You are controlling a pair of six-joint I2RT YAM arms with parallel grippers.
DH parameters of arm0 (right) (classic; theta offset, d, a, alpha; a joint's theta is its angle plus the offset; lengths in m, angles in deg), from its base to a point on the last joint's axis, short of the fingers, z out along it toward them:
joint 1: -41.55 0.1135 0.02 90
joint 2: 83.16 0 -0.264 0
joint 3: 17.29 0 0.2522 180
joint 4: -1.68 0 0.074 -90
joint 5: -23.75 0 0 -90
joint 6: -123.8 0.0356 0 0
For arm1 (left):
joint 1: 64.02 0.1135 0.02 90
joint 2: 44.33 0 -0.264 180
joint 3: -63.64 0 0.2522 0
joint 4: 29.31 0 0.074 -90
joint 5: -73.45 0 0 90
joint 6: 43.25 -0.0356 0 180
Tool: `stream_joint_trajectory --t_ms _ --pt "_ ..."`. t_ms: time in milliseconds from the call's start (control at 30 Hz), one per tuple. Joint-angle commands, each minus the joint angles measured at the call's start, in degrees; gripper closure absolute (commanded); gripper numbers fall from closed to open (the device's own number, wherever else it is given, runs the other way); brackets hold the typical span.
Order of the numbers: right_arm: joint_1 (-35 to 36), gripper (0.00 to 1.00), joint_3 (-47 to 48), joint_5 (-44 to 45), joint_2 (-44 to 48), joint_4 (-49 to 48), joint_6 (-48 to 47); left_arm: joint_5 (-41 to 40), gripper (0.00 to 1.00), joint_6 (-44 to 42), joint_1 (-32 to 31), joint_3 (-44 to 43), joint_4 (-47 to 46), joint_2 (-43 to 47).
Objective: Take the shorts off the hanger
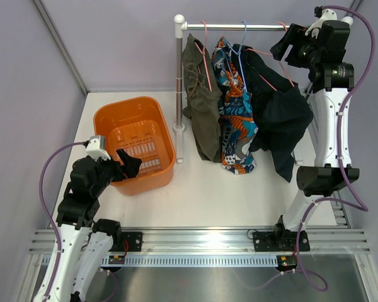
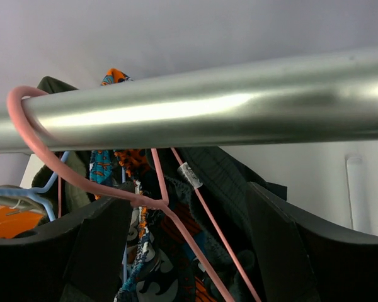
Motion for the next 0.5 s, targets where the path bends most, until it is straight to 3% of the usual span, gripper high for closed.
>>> stream_joint_trajectory --t_ms 0,467 --pt "-0.3 0.22 -0.5 -3.0 2.9 -3.0 -1.7 1.7 0.01 -0.9 -0.2 0.1 -3.0 0.6" --pt "0.2 0.35 -8.8 -3.3 3.6 -9.5 -1.5 1.6 0.01 -0.9 -0.2 0.1 -3.0 0.3"
